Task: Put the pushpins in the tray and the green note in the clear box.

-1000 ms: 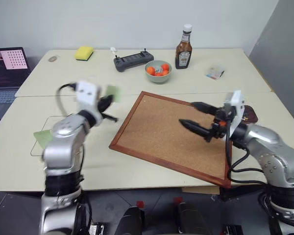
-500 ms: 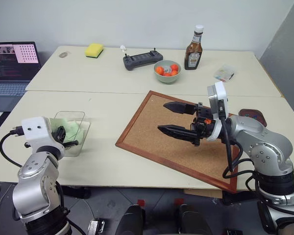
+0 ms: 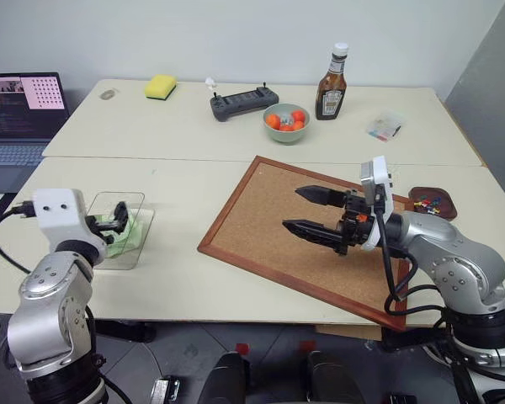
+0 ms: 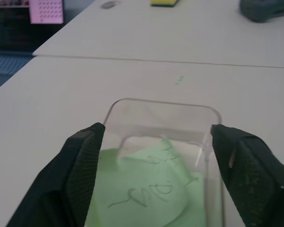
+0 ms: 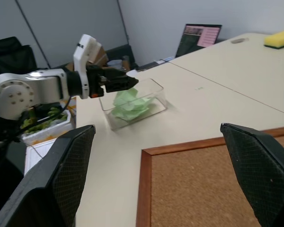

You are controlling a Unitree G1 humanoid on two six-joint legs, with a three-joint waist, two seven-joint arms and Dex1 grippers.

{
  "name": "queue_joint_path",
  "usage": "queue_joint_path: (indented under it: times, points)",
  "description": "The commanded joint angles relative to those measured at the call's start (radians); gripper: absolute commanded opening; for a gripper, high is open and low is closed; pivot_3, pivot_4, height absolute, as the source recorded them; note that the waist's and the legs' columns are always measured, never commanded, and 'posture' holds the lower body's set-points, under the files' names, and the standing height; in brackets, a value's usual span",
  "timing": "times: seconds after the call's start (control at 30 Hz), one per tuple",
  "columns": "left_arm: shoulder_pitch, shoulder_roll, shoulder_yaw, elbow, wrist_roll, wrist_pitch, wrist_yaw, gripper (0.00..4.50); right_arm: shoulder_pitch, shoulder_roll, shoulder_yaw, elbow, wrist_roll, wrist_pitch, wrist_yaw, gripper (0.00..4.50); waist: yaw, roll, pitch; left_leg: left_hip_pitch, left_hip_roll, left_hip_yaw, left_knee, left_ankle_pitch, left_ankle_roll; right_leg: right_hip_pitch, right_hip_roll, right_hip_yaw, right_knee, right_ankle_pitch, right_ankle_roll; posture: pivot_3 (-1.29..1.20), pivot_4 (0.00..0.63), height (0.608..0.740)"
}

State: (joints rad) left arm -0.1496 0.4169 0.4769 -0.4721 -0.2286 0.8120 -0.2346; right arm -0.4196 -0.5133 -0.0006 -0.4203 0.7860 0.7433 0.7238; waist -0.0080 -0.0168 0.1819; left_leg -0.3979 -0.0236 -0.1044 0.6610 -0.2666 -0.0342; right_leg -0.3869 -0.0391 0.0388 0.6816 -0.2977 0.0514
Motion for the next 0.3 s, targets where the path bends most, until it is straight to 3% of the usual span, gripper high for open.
queue_joint_path:
  times: [0.03,0.13,0.3]
  points:
    - [0.048,-0.006,-0.102,-0.12,-0.038,-0.057,-0.059,4.46,0.07,0.011,-0.067,-0.072,-0.098,-0.055,-0.15,4.5,0.001,0.0,0.0,0.0,0.0,0.0,0.0,0.0,0.0,0.0,0.0,0.0,0.0,0.0,0.0,0.0,0.15,0.74]
    - [0.105,-0.064,-0.164,-0.167,-0.04,-0.105,-0.041,4.46,0.159,0.038,-0.074,-0.102,-0.251,-0.112,-0.311,4.5,0.003,0.0,0.0,0.0,0.0,0.001,-0.001,0.0,-0.001,0.0,-0.001,0.001,-0.001,0.0,0.0,0.0,0.15,0.74]
    - [0.179,-0.146,-0.247,-0.177,-0.003,-0.18,0.017,4.46,0.331,0.085,-0.048,-0.166,-0.431,-0.194,-0.458,4.5,0.004,0.0,0.0,0.0,0.001,0.002,-0.001,0.0,-0.001,-0.001,-0.001,0.002,0.0,0.0,0.0,0.0,0.15,0.74]
